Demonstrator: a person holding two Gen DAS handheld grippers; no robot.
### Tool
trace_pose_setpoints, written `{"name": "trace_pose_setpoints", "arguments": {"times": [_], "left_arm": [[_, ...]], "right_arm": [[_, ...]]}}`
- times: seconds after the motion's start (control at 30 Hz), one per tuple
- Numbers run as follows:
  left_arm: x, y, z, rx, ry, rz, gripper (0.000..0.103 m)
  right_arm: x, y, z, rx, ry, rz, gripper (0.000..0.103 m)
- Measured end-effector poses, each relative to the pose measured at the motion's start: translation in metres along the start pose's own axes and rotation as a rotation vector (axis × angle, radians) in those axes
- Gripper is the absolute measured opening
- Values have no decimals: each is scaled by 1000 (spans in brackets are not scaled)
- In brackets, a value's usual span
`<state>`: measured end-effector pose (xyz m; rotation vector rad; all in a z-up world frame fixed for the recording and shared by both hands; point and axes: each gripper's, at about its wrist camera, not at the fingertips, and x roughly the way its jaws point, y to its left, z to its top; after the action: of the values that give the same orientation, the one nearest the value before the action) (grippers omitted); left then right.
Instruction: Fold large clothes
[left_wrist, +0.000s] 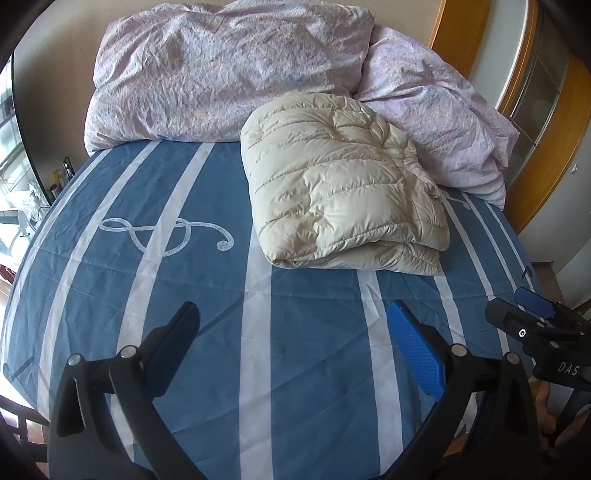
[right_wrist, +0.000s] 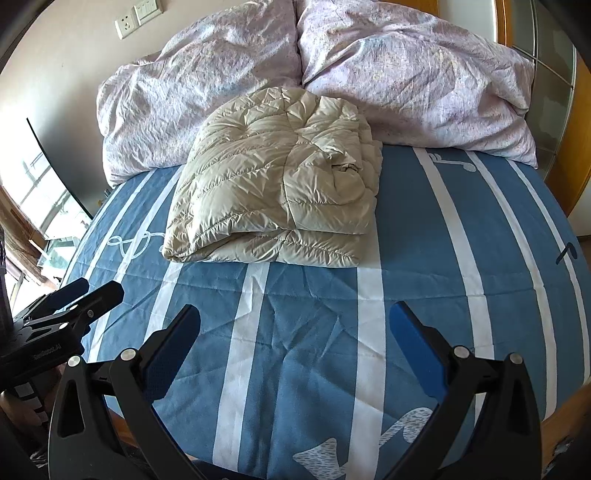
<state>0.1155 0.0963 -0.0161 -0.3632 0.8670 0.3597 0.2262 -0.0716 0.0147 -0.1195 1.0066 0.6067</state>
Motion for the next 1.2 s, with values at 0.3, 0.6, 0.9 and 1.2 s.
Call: {"name": "trace_pose_setpoints", "arguments": {"times": [0.3,0.6,0.9,1.2], "left_arm": [[2,1,0,-12,4,-24,101],[0,-3,-1,-6,-4,-59,100],[-6,1,0,-37,-37,-133,100],[-7,1,-1,-33,-39,-142,100]], "right_arm": [[0,-1,-1,11,2,1,102],[0,-3,-1,17,5,2,102],[1,-2,-1,23,7,0,102],[3,2,-3,23,7,-2,102]]}}
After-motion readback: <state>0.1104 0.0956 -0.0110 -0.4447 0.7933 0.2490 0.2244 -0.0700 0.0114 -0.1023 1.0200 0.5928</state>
